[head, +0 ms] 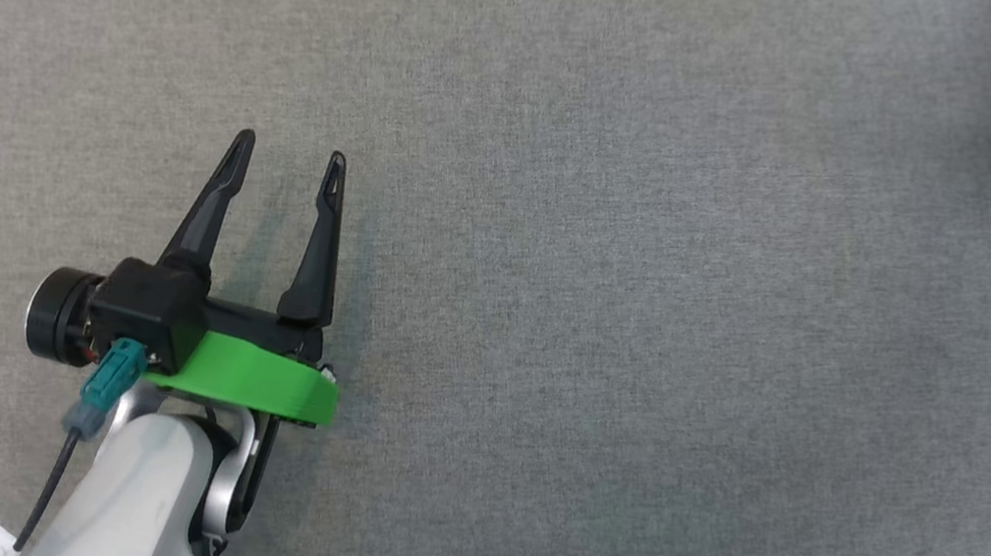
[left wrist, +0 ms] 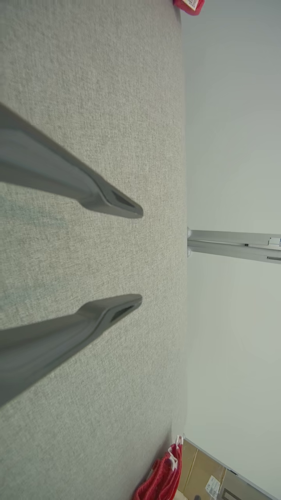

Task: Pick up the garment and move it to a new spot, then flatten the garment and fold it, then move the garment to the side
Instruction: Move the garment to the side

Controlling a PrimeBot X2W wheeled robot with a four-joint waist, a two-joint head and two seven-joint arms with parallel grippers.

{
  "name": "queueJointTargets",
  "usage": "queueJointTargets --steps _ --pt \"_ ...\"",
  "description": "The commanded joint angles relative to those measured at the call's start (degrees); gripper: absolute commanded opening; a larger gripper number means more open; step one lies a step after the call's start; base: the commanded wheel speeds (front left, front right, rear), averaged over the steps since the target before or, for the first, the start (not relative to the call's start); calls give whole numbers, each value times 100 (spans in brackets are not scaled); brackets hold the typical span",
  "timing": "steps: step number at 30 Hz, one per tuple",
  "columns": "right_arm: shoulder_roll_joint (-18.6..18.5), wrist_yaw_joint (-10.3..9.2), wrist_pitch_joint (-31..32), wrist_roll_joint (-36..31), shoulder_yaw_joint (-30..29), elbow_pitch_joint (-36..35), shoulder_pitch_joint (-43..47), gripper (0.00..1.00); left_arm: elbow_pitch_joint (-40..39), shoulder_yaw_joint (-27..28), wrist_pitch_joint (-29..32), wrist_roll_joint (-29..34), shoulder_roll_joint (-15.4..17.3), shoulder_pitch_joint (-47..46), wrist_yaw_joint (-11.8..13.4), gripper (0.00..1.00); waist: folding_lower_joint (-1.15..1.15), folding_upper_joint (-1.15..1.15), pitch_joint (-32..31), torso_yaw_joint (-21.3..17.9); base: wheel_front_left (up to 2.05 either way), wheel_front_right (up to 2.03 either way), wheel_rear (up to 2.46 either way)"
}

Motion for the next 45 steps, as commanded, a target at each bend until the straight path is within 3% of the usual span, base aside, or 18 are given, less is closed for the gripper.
queueJointTargets --steps 1,10,17,35,41,45 --pt "53 -12 -57 80 25 -49 136 100 112 64 -55 -77 5 -69 -13 100 0 0 -344 2 0 0 0" --pt "575 -11 -171 569 111 -525 965 100 1054 301 -249 -268 -61 145 61 100 0 0 -1318 165 0 0 0" --pt "955 -11 -171 733 -15 -1473 1953 100 1477 503 -292 -428 -169 457 67 100 0 0 -1871 285 0 0 0" --pt "2206 -11 -171 -61 -1445 -4410 5195 100 1521 782 -296 -350 -380 1315 -93 100 0 0 -2443 650 0 0 0" --pt "2364 -11 -66 -183 -1586 -5129 5977 100 1466 736 -296 -336 -409 1456 -100 100 0 0 -2578 712 0 0 0" --pt "2374 -11 11 71 -1453 -5397 6297 100 1417 649 -296 -326 -417 1506 -122 100 0 0 -2645 714 0 0 0"
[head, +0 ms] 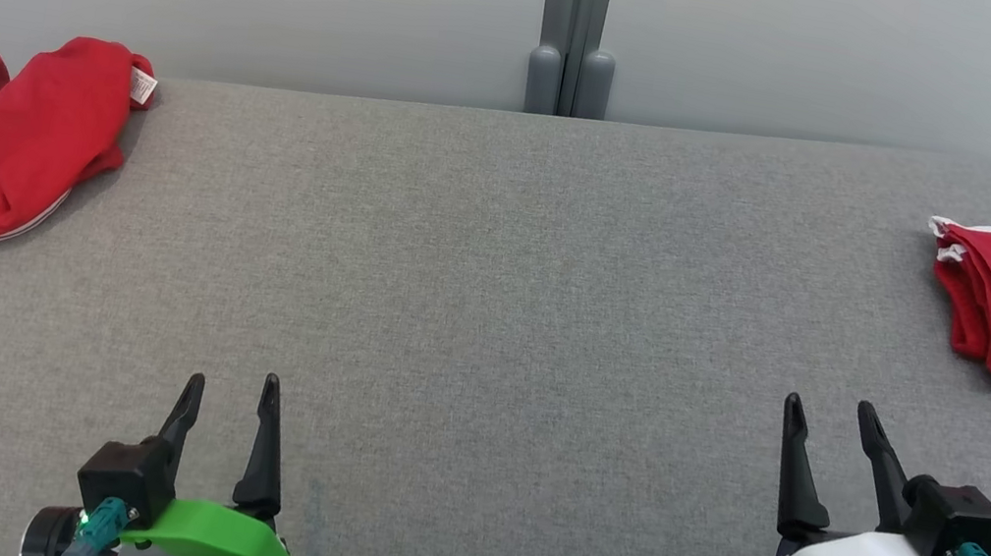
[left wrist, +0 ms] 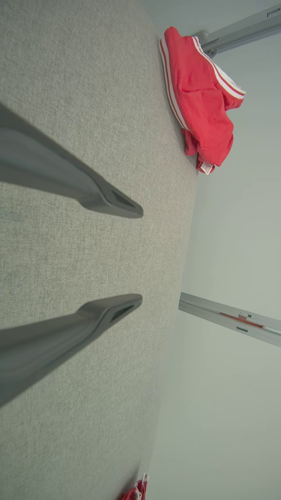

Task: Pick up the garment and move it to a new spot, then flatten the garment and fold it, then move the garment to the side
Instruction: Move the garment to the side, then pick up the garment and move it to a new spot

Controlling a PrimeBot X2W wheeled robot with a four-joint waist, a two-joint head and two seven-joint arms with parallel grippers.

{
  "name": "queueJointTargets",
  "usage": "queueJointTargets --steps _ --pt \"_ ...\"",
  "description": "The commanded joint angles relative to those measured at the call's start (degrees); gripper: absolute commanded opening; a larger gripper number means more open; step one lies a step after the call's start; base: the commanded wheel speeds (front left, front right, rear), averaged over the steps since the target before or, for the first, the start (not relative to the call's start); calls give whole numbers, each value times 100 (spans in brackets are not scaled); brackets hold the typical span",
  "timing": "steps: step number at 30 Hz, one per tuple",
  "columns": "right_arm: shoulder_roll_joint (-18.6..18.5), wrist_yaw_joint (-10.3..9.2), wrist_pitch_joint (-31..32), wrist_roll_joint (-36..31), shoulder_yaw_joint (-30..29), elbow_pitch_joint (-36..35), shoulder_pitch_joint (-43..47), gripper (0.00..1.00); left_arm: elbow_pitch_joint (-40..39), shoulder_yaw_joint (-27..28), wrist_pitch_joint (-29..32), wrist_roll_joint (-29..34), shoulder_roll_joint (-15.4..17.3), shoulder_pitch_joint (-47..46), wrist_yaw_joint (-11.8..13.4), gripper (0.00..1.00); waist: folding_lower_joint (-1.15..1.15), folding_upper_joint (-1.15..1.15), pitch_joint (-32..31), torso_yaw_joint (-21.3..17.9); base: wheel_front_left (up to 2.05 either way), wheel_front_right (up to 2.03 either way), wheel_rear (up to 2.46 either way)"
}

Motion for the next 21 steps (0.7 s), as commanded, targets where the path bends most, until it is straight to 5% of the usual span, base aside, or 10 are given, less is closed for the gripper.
queueJointTargets --steps 1,21 --pt "-13 -9 31 -18 1 -69 112 100 -14 -28 -18 79 -1 76 -20 100 0 0 -38 2 0 0 0" --pt "-9 -9 313 4 194 -377 434 100 -46 -194 -17 63 -5 9 60 100 0 0 -91 -34 0 0 0"
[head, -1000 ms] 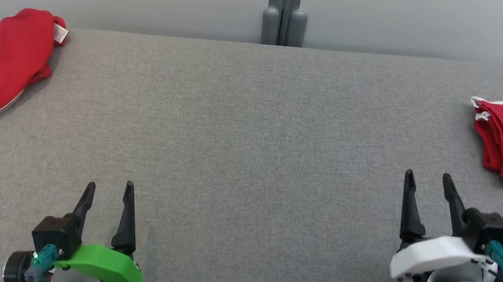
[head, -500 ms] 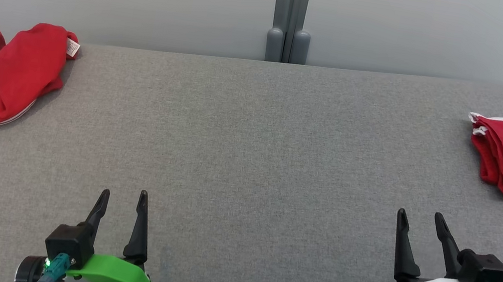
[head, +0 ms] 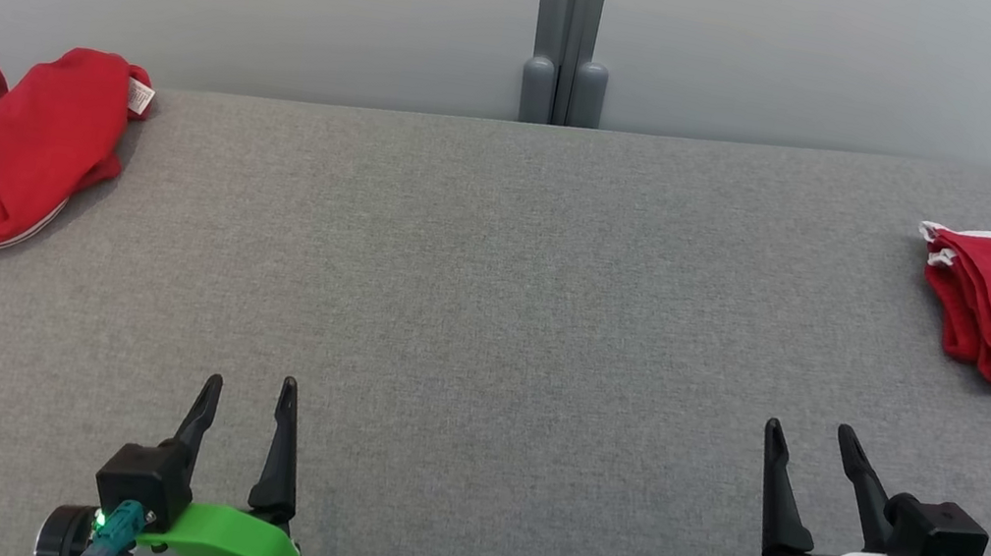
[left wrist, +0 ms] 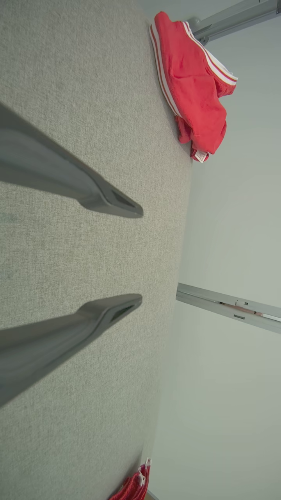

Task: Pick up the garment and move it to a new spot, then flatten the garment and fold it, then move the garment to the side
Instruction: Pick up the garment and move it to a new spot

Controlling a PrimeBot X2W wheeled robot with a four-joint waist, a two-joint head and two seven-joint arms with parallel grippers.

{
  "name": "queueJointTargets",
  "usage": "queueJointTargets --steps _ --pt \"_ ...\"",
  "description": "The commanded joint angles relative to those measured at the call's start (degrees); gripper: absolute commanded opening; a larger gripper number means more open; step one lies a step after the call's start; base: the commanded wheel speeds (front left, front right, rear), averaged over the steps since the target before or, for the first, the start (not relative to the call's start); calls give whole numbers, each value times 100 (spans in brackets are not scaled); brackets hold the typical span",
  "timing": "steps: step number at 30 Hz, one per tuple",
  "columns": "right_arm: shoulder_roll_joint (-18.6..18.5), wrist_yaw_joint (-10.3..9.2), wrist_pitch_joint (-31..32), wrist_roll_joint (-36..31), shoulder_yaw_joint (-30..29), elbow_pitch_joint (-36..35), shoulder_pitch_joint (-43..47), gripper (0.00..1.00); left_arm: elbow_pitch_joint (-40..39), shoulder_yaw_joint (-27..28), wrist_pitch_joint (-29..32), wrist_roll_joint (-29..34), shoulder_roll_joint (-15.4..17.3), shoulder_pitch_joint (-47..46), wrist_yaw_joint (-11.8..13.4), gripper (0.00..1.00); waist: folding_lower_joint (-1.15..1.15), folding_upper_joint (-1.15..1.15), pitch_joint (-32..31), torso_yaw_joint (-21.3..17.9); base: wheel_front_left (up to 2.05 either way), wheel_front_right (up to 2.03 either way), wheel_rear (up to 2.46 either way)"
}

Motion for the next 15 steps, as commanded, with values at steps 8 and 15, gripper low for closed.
queueJointTargets --steps 8,15 --pt "-13 -9 -10 -13 -56 -70 89 100 -15 7 -17 39 5 -24 31 100 0 0 12 132 0 0 0" --pt "-11 -9 -72 -79 -171 -114 97 100 -24 89 -18 100 11 -71 25 100 0 0 9 726 0 0 0"
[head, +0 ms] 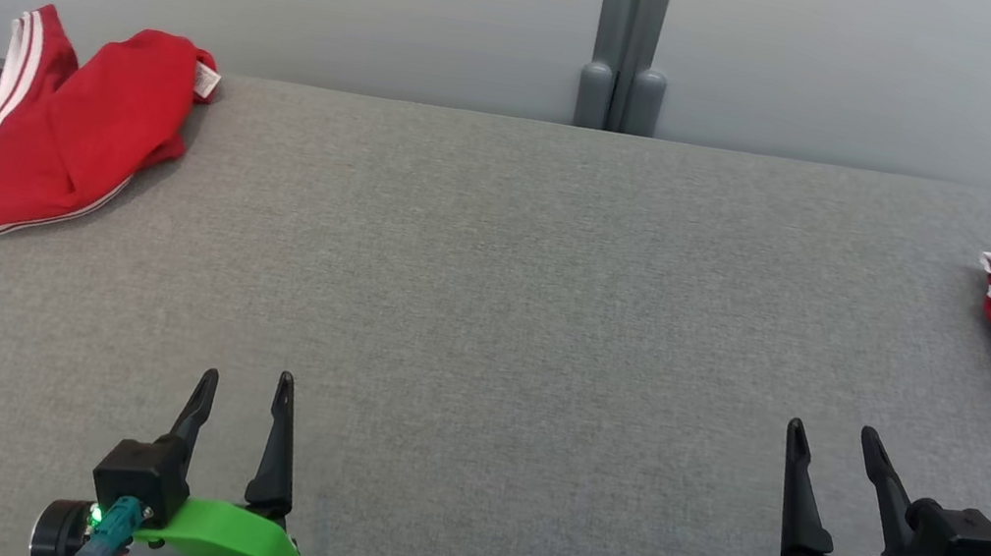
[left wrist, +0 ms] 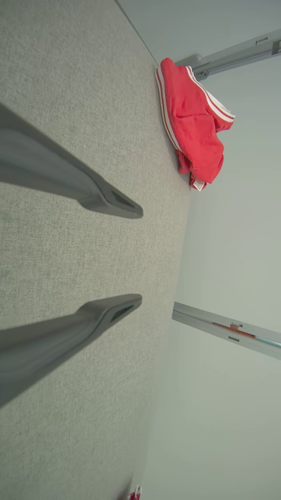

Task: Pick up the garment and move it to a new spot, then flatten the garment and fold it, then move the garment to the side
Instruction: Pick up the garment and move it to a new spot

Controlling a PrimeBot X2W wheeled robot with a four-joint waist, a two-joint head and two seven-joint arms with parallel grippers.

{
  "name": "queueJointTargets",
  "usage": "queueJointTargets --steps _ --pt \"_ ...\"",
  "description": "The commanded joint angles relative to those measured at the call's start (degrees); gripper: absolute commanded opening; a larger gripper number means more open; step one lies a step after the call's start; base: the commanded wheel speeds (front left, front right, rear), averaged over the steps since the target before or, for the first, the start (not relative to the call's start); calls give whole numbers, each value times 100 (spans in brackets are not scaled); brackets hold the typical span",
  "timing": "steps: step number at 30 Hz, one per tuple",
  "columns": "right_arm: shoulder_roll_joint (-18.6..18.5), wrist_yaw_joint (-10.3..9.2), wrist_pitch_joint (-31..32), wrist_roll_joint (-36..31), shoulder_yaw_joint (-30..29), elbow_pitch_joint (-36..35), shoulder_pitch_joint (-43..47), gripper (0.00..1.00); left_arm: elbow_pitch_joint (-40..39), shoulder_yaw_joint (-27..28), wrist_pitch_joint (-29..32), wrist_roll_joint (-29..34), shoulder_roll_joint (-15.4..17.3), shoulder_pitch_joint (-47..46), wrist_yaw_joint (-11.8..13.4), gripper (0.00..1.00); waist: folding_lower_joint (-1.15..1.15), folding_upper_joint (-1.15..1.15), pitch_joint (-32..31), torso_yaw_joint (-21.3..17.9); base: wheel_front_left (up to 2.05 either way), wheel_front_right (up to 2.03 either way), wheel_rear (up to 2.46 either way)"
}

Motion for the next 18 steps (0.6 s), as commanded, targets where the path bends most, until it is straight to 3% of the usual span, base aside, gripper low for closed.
queueJointTargets --steps 1,12,18 --pt "-8 -8 -34 -29 -28 -25 40 100 -11 37 -18 30 17 -57 -6 100 0 0 -8 403 0 0 0" --pt "-11 -9 -142 69 62 51 -25 100 -42 174 -11 135 80 -31 -48 100 0 0 -27 1636 0 0 0" --pt "-11 -9 -198 129 127 82 -68 100 -66 238 -11 174 101 9 -65 100 0 0 -20 2108 0 0 0"
